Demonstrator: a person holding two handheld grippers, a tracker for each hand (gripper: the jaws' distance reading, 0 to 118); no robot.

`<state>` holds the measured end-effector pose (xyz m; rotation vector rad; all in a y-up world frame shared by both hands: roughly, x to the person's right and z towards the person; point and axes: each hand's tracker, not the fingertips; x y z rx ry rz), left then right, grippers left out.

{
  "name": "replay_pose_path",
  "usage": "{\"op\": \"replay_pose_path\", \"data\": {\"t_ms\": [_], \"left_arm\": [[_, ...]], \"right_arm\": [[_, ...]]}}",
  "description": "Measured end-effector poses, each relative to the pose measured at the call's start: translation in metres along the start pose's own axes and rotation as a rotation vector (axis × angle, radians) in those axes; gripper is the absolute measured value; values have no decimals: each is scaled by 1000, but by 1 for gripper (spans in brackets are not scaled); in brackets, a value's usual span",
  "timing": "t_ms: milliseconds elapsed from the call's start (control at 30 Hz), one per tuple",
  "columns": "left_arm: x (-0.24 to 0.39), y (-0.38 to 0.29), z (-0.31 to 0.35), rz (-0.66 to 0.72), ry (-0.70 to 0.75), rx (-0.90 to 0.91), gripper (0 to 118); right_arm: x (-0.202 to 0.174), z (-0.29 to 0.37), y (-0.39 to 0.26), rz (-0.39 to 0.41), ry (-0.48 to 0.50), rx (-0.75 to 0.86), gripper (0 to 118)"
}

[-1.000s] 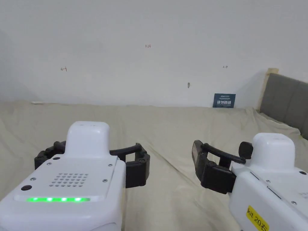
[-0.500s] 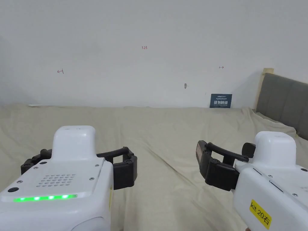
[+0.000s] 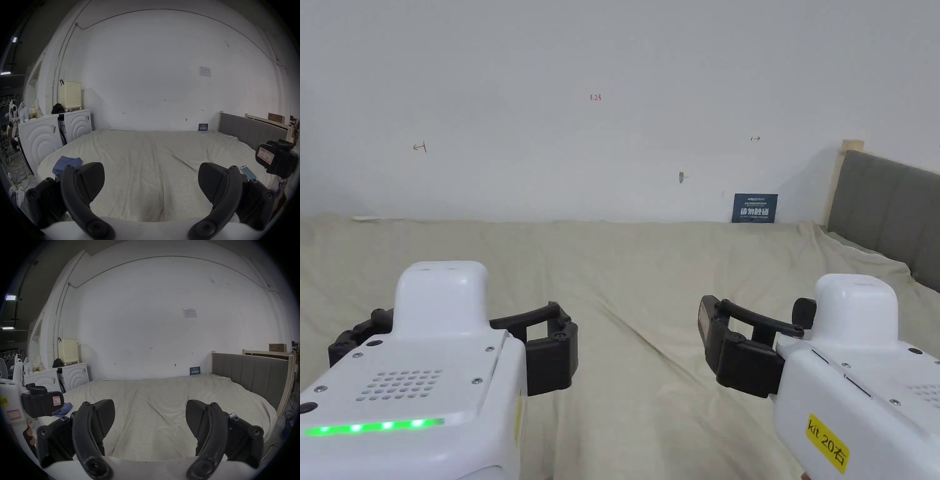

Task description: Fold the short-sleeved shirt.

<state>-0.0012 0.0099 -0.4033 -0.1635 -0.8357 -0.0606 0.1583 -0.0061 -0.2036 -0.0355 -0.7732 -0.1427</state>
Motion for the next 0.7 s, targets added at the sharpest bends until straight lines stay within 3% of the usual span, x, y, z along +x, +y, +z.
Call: {"op": "replay_pose_path", "data": {"t_ms": [700], "left_arm": [[5,-8,0,-68,14,71,118]], "right_arm": [[0,-3,-5,7,-41,18,93]]}}
